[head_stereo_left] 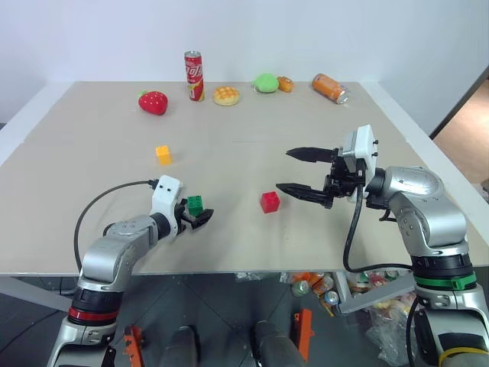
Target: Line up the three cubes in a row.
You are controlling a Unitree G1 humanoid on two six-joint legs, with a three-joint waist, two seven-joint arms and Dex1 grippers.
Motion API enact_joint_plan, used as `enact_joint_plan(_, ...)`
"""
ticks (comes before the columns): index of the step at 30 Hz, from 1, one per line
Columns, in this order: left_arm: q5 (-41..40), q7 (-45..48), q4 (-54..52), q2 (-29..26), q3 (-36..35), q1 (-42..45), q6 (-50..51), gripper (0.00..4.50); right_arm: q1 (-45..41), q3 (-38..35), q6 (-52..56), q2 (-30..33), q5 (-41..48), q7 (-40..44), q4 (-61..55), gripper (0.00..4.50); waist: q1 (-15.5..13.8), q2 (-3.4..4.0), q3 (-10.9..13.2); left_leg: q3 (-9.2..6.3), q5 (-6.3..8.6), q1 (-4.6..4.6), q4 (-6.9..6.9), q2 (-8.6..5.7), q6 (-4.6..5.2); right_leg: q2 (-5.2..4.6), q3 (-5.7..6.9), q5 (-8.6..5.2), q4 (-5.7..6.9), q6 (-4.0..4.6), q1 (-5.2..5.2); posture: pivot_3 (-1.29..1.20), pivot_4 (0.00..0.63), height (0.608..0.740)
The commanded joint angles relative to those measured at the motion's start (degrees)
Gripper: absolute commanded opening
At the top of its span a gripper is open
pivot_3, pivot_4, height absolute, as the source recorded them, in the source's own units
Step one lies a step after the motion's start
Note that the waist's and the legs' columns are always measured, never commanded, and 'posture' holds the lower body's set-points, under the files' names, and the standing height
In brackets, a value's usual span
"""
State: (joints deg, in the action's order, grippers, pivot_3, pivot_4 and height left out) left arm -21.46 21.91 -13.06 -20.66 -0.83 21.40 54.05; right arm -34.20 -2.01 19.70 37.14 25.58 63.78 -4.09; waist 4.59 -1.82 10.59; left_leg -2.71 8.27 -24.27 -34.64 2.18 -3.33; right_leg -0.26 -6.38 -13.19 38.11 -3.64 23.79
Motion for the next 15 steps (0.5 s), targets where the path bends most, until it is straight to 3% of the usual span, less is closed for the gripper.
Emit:
enact_joint_plan(1, -0.91, -2.40, -3.63, 0.33, -0.19, -1.33, 6.73, 4.50, -0.49, -0.18, -1.26, 0.22, 0.00, 0.24, -0.12, 3.99, 0.18, 0.00, 0.00, 0.00, 0.00, 0.00, 0.00, 0.01, 0.00, 0.00, 0.00, 0.00, 0.00, 0.00, 0.00, 0.00, 0.150, 0.740)
enact_joint_plan(9, -0.12, -6.17, -7.32, 0.93, -1.69, -2.89, 9.40, 4.50, -0.34, 0.30, -2.02, 0.41, -0.28, 0.56, 0.66, 3.99, 0.22, 0.00, 0.00, 0.00, 0.15, -0.02, 0.21, 0.02, -0.04, 0.02, 0.00, -0.25, 0.00, -0.07, 0.04, 0.00, 0.150, 0.740)
enact_joint_plan(15, 1.46, -8.74, -5.31, 3.14, -1.23, -0.67, 7.03, 2.73, -1.56, 1.26, -3.11, 0.10, -0.90, 1.24, 2.51, 4.03, 0.14, 0.00, 0.00, -0.04, 0.17, -0.02, 0.14, -0.03, -0.03, 0.01, -0.01, -0.26, -0.01, -0.05, 0.01, 0.00, 0.150, 0.740)
